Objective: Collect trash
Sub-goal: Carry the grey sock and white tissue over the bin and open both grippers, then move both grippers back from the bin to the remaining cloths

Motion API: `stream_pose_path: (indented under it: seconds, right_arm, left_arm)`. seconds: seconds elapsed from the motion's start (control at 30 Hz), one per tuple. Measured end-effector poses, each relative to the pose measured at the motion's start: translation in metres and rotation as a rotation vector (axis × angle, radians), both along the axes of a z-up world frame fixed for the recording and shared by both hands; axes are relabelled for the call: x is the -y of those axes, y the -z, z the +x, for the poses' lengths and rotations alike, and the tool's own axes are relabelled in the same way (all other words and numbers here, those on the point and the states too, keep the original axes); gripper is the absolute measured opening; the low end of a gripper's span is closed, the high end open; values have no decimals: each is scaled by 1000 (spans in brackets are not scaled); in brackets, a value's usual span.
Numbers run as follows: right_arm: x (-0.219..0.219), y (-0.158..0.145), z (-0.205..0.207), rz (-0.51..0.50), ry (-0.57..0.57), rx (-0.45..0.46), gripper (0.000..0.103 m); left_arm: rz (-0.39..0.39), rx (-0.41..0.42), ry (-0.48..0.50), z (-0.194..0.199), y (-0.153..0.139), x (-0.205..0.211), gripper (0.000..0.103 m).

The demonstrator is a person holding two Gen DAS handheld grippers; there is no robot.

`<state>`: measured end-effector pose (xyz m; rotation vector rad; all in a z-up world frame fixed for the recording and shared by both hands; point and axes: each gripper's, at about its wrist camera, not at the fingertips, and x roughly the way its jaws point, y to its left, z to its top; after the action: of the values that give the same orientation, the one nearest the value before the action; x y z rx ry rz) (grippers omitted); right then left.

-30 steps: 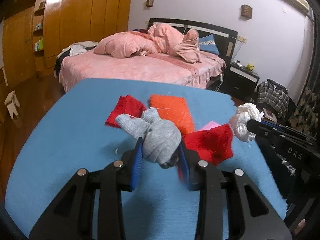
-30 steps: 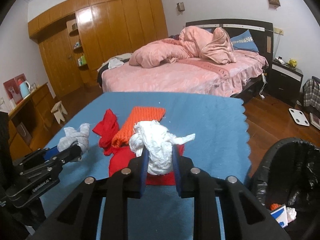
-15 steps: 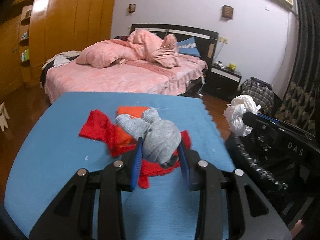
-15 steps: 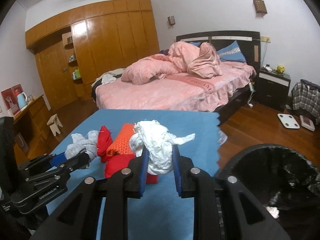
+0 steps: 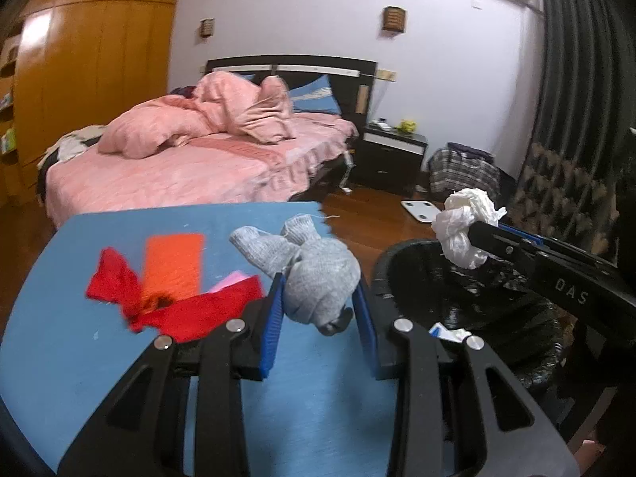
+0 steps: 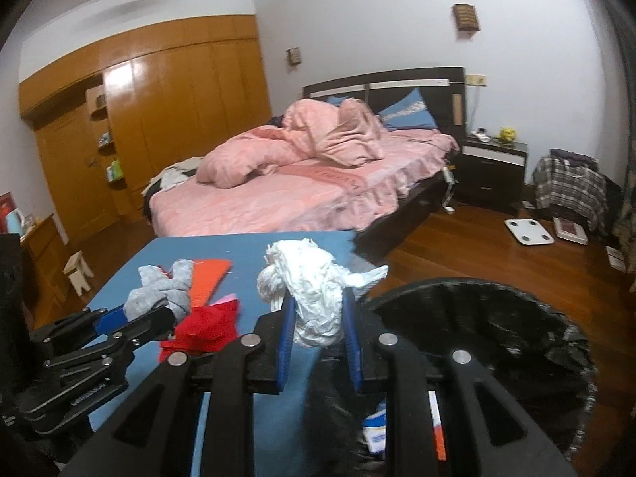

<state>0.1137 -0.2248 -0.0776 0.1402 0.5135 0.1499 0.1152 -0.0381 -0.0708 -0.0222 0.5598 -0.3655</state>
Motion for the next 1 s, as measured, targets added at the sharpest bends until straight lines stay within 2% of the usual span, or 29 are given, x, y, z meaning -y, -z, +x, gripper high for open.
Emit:
stream_pose_path:
  seconds: [0.43, 0.8, 0.87, 0.9, 0.97, 1.0]
  right_arm:
    - [88, 12, -19, -1, 153, -30, 23]
    - [134, 25, -19, -15, 232, -61, 23]
    - [141, 28, -19, -20, 255, -65, 28]
    - [145, 29, -19, -17, 265, -64, 30]
    - [154, 31, -20, -4, 294, -66, 47]
    - [157, 32, -19, 0, 301, -67, 49]
  left_arm:
    - [-8, -2, 174, 8, 5, 81, 33]
    - [-11, -45, 293, 25, 25, 144, 34]
    - [-24, -57, 305, 29, 28, 148, 39]
    - [-40, -63, 311, 31, 29, 148, 52]
    - [-59, -55, 308, 30, 26, 143, 70]
    - [-64, -45, 303, 30, 25, 140, 74]
